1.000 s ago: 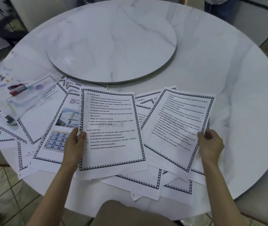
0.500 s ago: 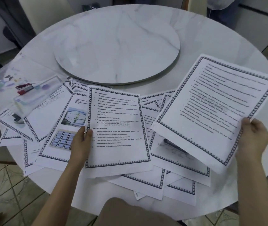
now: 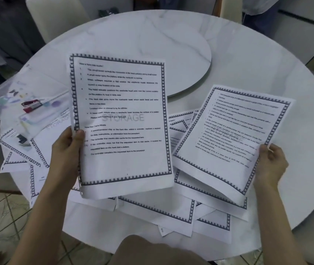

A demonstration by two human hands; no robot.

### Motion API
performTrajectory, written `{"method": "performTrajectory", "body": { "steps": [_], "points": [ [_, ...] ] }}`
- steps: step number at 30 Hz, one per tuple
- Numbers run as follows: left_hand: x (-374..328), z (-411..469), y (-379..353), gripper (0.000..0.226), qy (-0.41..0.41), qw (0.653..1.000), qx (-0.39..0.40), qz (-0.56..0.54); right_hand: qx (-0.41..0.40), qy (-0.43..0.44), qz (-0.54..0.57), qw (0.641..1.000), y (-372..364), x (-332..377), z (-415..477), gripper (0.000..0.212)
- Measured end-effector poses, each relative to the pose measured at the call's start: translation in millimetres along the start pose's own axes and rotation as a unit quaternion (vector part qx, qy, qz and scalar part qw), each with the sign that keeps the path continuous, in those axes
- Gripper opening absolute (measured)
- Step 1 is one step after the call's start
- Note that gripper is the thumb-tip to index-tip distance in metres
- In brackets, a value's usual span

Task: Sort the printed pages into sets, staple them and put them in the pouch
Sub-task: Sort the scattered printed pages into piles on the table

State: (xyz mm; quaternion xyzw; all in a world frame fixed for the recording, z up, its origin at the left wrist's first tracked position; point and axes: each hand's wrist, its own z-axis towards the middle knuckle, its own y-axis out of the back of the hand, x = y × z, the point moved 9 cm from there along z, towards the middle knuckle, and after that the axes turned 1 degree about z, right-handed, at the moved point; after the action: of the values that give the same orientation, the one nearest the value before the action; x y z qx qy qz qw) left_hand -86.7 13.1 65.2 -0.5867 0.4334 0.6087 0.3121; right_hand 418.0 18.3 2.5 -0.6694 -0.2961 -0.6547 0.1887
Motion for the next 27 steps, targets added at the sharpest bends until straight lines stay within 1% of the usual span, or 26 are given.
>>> {"method": "performTrajectory", "body": {
  "steps": [4,5,7,8,13,16,20,23,25,27],
  "points": [
    [1.4,1.0,-15.0,0.022,0.010,0.999,0.035,-0.013,0.070,-0.033,0.004,0.997,-28.6,-1.4,-18.9,0.028],
    [3.6,0.2,-19.9,0.021,0.017,0.999,0.041,-0.015,0.090,-0.043,0.010,0.995,-36.4,-1.2,-24.5,0.024],
    [8.4,-2.9,-32.0,0.019,0.030,0.998,0.057,-0.020,0.141,-0.067,0.025,0.987,-52.1,-1.6,-35.5,0.010],
    [11.2,-4.5,-38.4,0.019,0.035,0.997,0.067,-0.019,0.167,-0.070,0.025,0.983,-59.6,-0.8,-41.3,0.008],
    [28.4,-14.6,-61.3,0.021,0.069,0.994,0.088,-0.010,0.256,-0.077,0.032,0.963,-88.2,7.0,-73.9,0.011],
    [39.1,-23.7,-73.7,0.023,0.091,0.989,0.114,-0.011,0.291,-0.072,0.027,0.954,-97.3,9.5,-92.4,0.009],
    [47.9,-33.8,-80.3,0.017,0.107,0.984,0.140,-0.007,0.322,-0.086,0.019,0.943,-105.5,5.5,-107.5,0.015],
    [54.3,-35.5,-76.5,0.016,0.111,0.985,0.130,0.011,0.335,-0.110,0.011,0.936,-106.9,-1.7,-113.0,0.014],
    [60.3,-33.8,-71.3,0.016,0.115,0.986,0.115,0.033,0.350,-0.132,0.036,0.927,-106.2,-8.9,-114.2,0.022],
    [66.9,-30.6,-62.7,0.014,0.120,0.987,0.094,0.050,0.355,-0.134,0.049,0.924,-100.0,-14.2,-106.7,0.023]
  ]
}}
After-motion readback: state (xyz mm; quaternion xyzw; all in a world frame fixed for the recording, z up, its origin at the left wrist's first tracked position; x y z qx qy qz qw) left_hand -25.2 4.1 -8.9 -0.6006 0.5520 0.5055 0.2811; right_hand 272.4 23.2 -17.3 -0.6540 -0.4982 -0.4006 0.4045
